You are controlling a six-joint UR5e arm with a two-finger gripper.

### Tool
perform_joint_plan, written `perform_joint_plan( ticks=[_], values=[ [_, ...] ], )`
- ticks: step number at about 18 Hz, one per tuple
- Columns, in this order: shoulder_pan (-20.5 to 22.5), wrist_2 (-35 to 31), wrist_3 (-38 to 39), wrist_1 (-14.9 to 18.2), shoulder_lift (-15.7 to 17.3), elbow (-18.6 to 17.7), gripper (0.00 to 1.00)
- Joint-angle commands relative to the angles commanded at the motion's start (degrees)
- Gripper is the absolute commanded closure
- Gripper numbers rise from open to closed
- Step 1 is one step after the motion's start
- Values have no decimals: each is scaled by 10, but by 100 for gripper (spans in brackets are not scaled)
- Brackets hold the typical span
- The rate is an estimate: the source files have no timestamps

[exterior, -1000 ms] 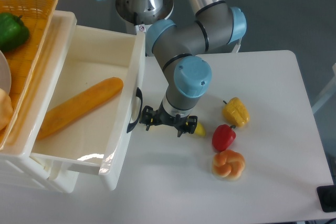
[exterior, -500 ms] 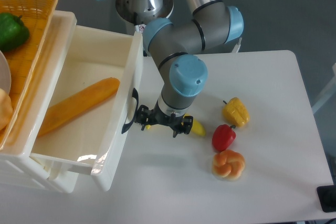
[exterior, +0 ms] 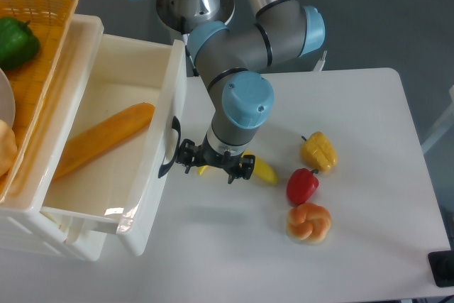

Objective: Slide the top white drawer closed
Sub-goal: 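Push the drawer front with the gripper, sliding the drawer into the unit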

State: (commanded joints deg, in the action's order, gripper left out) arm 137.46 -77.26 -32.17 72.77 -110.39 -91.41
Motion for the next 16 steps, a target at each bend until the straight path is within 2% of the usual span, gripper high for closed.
perform_joint_plan(
  ticks=[16],
  values=[
    [-46,-3,-1,-1,12,1,0]
  ],
)
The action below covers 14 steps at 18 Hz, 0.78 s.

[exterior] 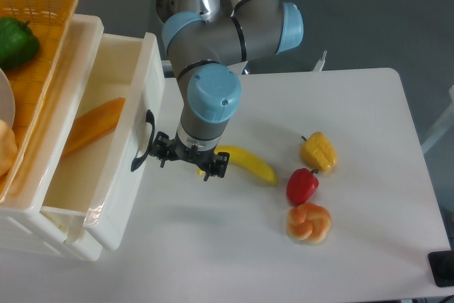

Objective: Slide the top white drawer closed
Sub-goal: 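Push the drawer front with the gripper, sliding the drawer into the unit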

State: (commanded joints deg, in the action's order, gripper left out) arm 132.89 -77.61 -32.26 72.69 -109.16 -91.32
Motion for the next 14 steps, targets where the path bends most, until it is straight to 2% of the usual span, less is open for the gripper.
perform_joint_plan(
  ticks=[14],
  values=[
    [-26,-5,10,-2,5,-1,0]
  ],
)
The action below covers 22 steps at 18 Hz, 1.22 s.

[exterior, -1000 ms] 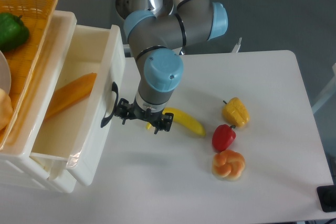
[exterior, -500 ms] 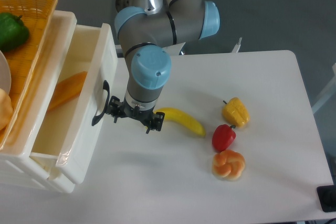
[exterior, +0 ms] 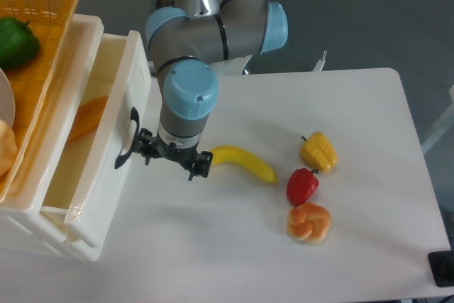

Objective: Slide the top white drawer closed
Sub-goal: 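Push the drawer front with the gripper, sliding the drawer into the unit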

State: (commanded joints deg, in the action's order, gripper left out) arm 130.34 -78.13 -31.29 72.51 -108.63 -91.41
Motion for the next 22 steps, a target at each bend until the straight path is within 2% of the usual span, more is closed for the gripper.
perform_joint_plan(
  ticks=[22],
  values=[
    [-26,-2,4,4,6,-1,0]
  ],
)
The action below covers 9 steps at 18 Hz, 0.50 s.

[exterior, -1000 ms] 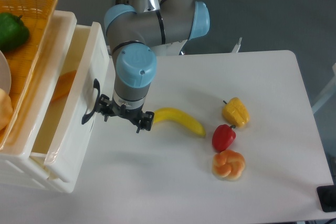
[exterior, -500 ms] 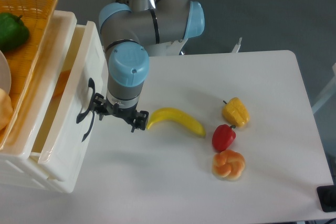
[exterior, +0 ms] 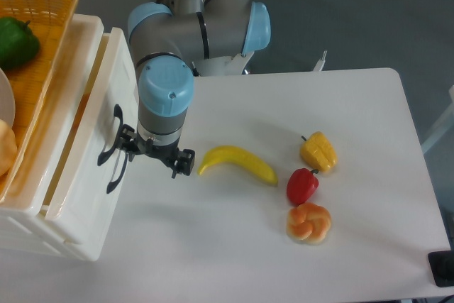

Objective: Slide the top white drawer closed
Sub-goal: 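Push the drawer front with the gripper, sliding the drawer into the unit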

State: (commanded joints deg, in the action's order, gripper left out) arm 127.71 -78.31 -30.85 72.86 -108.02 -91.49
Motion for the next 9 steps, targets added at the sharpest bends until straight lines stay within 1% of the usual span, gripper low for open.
perform_joint_plan(
  ticks=[3,9],
  values=[
    [0,0,17,-2,0,0,0],
    [-5,0,19,-1,-1,0,0]
  ],
)
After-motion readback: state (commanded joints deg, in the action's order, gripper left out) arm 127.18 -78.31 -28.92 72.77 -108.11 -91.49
